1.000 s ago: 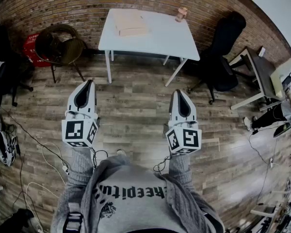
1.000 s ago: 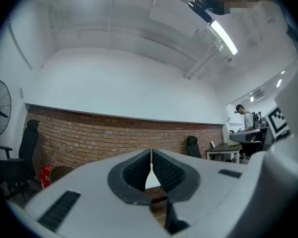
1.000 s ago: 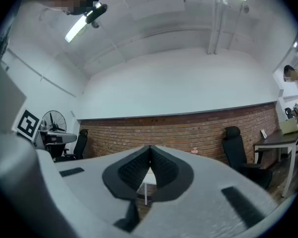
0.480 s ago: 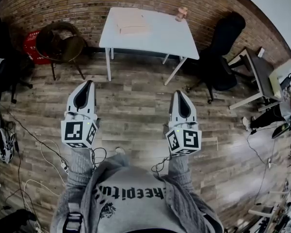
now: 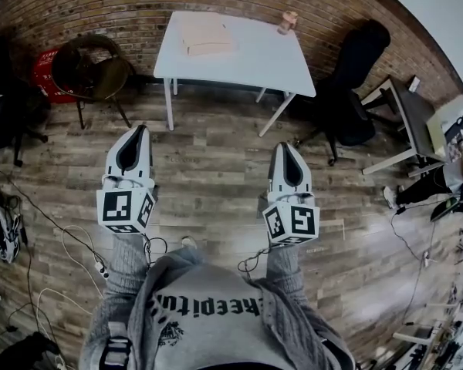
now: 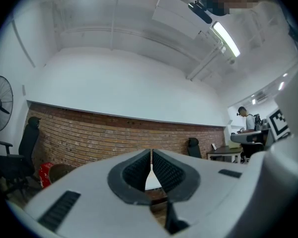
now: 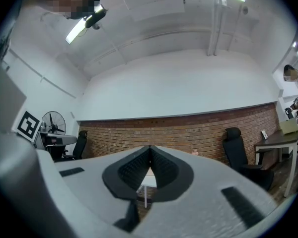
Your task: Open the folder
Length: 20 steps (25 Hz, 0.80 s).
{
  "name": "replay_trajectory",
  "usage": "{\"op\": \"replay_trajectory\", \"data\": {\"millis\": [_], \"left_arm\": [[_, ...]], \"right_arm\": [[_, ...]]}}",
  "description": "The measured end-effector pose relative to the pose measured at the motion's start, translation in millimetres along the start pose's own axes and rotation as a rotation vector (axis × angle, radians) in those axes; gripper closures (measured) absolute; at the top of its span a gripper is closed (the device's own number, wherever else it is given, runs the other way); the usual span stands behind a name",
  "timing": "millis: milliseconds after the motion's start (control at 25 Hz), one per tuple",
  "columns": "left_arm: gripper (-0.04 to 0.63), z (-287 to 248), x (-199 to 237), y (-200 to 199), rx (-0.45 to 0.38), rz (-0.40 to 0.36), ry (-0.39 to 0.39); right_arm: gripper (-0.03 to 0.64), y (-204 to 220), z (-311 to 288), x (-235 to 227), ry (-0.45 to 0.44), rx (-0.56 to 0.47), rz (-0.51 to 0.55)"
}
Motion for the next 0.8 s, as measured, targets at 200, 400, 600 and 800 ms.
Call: {"op": "replay_trajectory", "data": {"millis": [200,400,600,800], "left_arm": [[0.581,-18,5,-5,-0.007,-0.015,0.015],[0.581,-29,14,-2,-0.008,-0.006,0.019],[0.581,-48,17,2,0.007,0.003,0.022],[0.581,-77,25,4,0.0,0.0,0.005]], "right_arm": [[0.612,-4,-20,-3,0.004,-0.017,-0.005],[0.612,-4,-36,3,-0.006,-0.013,-0.001],[0.612,-1,-57,-2,-0.018,0.007,0.002],[0.612,2,-93,-12,-0.039,-0.002,0.004]]}}
Point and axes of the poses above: the fingertips, and each gripper's own axes: z backward along the fingers, x to its left, y out of its underside, the point moved 9 cm from there along z, backward along the fingers, and after that the axes turned 9 degrees about x, right-handed, at the moved point
